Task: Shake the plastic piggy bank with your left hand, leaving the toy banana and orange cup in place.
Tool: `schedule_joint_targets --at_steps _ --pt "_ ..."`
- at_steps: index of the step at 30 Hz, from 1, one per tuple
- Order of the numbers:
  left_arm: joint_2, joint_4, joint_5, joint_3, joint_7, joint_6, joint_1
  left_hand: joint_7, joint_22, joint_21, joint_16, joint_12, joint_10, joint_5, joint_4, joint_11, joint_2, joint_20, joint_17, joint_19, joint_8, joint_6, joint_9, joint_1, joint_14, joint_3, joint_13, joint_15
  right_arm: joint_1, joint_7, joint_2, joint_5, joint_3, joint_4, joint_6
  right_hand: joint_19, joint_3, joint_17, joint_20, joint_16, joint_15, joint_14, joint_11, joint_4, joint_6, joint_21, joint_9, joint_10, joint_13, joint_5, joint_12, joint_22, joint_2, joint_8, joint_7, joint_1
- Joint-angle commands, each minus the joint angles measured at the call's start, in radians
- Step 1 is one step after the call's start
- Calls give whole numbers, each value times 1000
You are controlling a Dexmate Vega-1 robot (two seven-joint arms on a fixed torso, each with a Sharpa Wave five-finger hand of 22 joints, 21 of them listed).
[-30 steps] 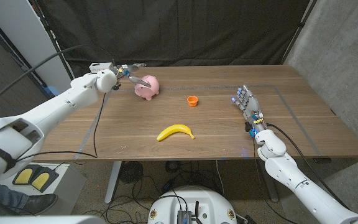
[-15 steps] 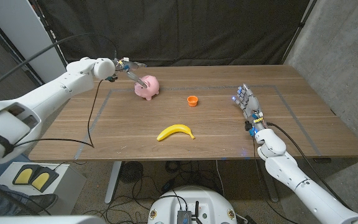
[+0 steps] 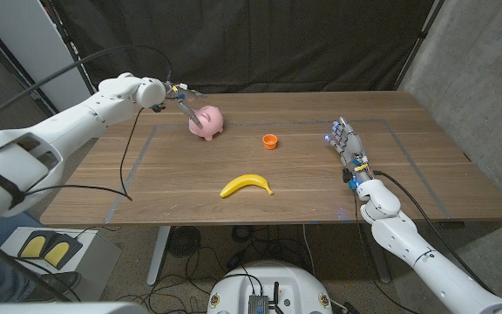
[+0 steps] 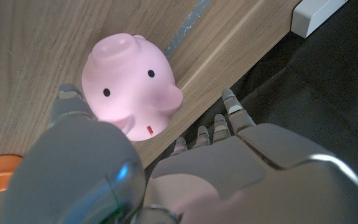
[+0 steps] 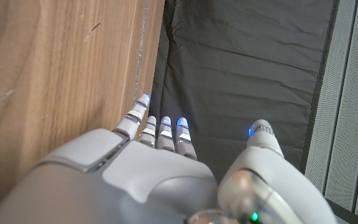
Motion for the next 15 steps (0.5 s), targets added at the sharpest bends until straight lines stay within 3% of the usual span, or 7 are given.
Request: schedule_joint_targets --at_steps 1,10,15 --pt "-66 143 38 58 72 -66 -41 2 2 -1 -1 8 -10 8 -9 -2 2 3 2 11 8 -93 4 18 -11 -2 -2 1 -3 -14 -8 -6 -3 -17 -21 1 -4 1 4 4 3 0 0 0 2 0 2 0 2 4 0 4 1 0 -3 6" --pt "-106 234 -10 60 283 -113 -26 -2 2 -3 0 11 -10 16 -13 -8 10 4 2 23 14 -84 4 34 -14 -3 -7 -3 -13 -24 -13 -9 0 -28 -25 -1 -5 1 6 4 4 1 0 0 3 0 2 3 2 4 1 4 0 1 -2 6" --pt "-131 281 -49 70 282 -130 -37 -2 2 -5 1 9 -19 20 -15 -7 14 4 2 30 14 -86 4 41 -13 -4 -9 -3 -23 -32 -17 -6 4 -36 -30 -2 -6 2 6 4 5 0 -2 0 4 0 2 4 2 4 1 4 -1 1 -3 6"
